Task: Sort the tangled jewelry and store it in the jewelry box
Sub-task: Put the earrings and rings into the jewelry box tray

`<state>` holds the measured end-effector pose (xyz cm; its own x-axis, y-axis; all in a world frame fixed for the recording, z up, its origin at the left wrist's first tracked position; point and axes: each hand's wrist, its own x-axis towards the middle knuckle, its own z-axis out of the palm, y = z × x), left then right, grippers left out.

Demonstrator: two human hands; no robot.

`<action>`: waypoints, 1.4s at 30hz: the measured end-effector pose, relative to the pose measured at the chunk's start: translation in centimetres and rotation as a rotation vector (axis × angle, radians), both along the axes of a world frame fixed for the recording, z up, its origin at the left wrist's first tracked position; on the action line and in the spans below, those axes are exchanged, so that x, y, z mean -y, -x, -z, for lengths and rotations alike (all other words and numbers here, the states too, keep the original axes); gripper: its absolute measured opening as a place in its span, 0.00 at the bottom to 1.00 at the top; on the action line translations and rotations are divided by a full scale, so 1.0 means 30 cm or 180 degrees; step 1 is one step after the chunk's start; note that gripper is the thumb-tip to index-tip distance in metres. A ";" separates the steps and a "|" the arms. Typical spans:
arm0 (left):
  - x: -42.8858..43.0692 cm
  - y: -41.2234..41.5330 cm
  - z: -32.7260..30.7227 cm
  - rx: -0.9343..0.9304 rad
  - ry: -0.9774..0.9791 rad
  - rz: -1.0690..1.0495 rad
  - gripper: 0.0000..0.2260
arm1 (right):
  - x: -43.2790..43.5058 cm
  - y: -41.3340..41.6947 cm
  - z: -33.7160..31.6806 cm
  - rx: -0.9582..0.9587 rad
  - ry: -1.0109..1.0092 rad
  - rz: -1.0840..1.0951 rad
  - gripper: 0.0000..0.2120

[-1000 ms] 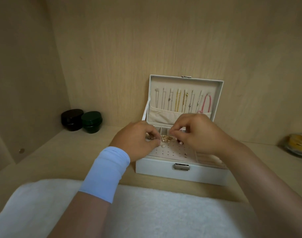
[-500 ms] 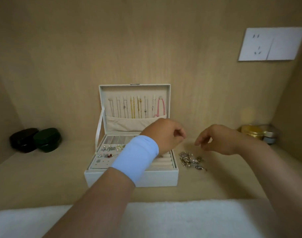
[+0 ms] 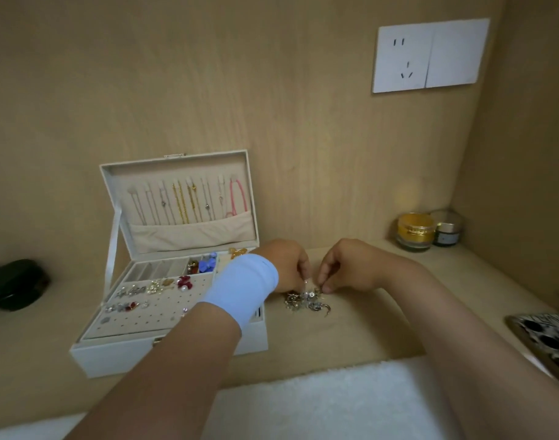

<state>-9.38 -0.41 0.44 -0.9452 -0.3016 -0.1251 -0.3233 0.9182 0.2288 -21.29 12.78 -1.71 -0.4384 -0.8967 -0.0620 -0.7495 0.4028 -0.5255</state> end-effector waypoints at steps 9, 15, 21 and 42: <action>0.000 -0.021 0.002 -0.0939 -0.1348 -0.0329 0.15 | -0.025 -0.001 -0.047 0.0883 0.0780 0.0367 0.05; 0.014 -0.042 0.002 -0.1479 -0.1945 -0.0267 0.08 | -0.030 -0.013 -0.075 0.1532 0.1049 0.0527 0.07; 0.015 -0.061 -0.011 -0.1620 -0.1884 -0.0418 0.04 | -0.027 -0.002 -0.059 0.1339 0.0893 0.0557 0.10; 0.018 -0.164 -0.057 -0.1925 -0.1896 -0.0457 0.07 | -0.016 -0.041 -0.061 0.0759 0.0731 0.0412 0.03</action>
